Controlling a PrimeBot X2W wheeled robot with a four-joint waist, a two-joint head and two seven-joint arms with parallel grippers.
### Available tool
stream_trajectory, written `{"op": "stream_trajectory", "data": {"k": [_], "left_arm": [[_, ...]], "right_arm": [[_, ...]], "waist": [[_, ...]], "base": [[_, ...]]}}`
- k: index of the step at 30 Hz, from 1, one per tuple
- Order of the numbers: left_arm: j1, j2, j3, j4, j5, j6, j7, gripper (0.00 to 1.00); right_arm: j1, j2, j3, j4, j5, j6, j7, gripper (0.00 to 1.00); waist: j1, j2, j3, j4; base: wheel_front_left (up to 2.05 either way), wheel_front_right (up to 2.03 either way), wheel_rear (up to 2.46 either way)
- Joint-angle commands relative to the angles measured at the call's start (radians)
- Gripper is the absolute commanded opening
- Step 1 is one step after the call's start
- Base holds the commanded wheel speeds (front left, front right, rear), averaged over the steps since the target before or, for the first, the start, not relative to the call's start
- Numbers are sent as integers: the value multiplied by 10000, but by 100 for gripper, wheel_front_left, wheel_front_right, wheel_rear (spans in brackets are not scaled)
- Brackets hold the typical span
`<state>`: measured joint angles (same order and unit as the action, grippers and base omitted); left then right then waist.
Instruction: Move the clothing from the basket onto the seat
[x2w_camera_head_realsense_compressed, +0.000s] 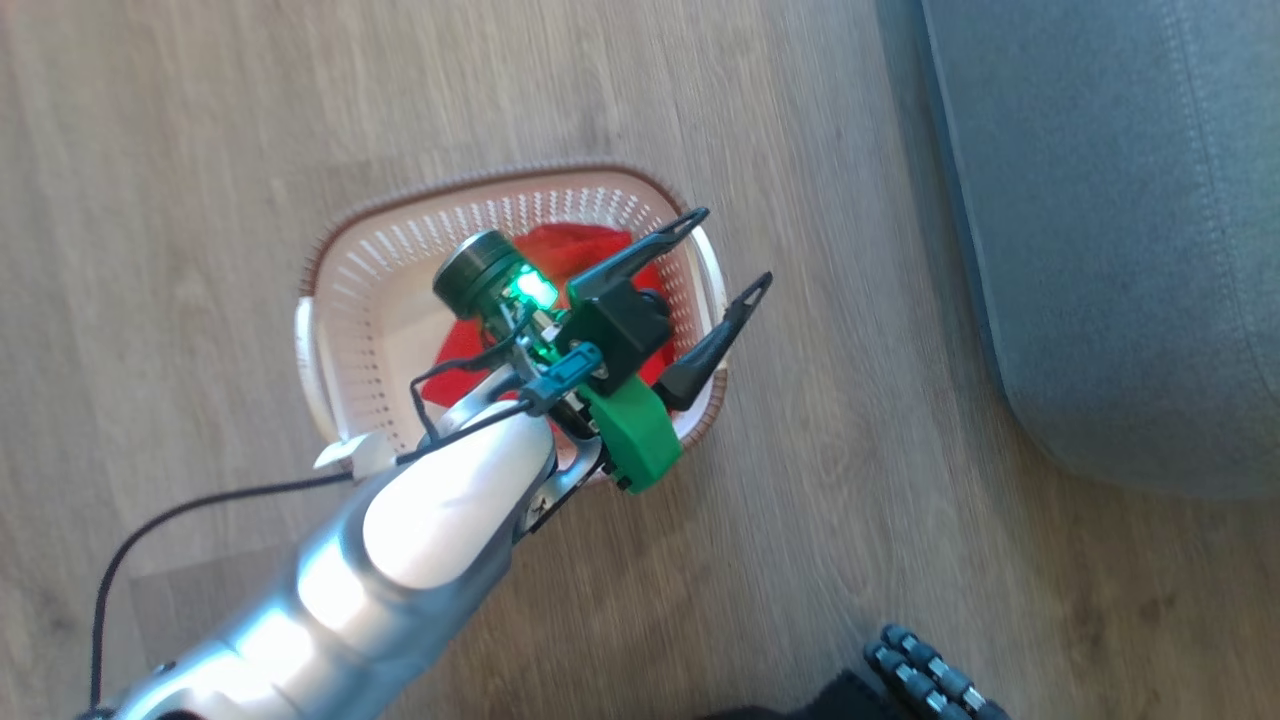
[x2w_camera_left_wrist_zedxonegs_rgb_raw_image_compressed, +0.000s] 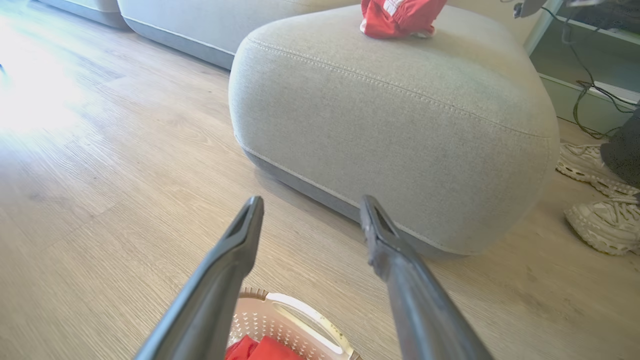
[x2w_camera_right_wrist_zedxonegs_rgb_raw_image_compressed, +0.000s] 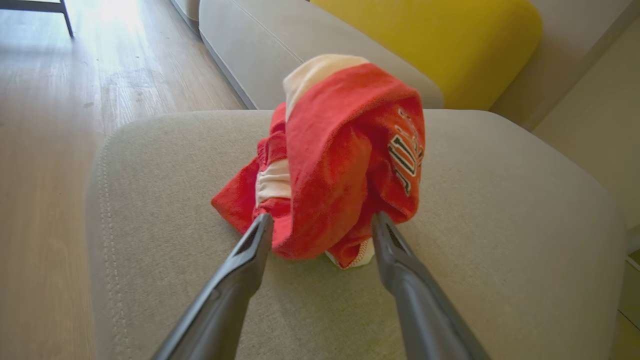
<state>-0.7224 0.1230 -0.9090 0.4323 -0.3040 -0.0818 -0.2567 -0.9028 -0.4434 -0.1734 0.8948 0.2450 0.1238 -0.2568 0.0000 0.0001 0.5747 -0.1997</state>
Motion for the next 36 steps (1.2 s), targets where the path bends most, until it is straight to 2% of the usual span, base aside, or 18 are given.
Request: {"op": "stream_trajectory", "data": {"k": [1, 10, 15, 22, 36], "left_arm": [[139, -43, 415, -369, -63, 55, -47, 100], [1059, 61, 1801, -549, -44, 306, -50, 100], [1650, 22, 2848, -684, 12, 532, -50, 100], [2578, -18, 4402, -952, 267, 831, -50, 100], [5195, -133, 7242, -1882, 845, 1142, -51, 100]], "right_arm": [[338, -324, 211, -484, 162, 69, -48, 100], [1434, -8, 1484, -2597, 1146, 69, -48, 100], [1929, 193, 2179, -3809, 1220, 69, -49, 100], [2986, 712, 2565, -5333, 1184, 69, -49, 100], [5362, 1641, 2907, -6421, 989, 69, -49, 100]], "waist": [[0, -1, -350, 216], [0, -1, -1456, 616], [0, -1, -2149, 967], [0, -1, -2989, 1549], [0, -1, -4360, 2058]], "base": [[0, 0, 0], [0, 0, 0], [0, 0, 0], [0, 0, 0], [0, 0, 0]]}}
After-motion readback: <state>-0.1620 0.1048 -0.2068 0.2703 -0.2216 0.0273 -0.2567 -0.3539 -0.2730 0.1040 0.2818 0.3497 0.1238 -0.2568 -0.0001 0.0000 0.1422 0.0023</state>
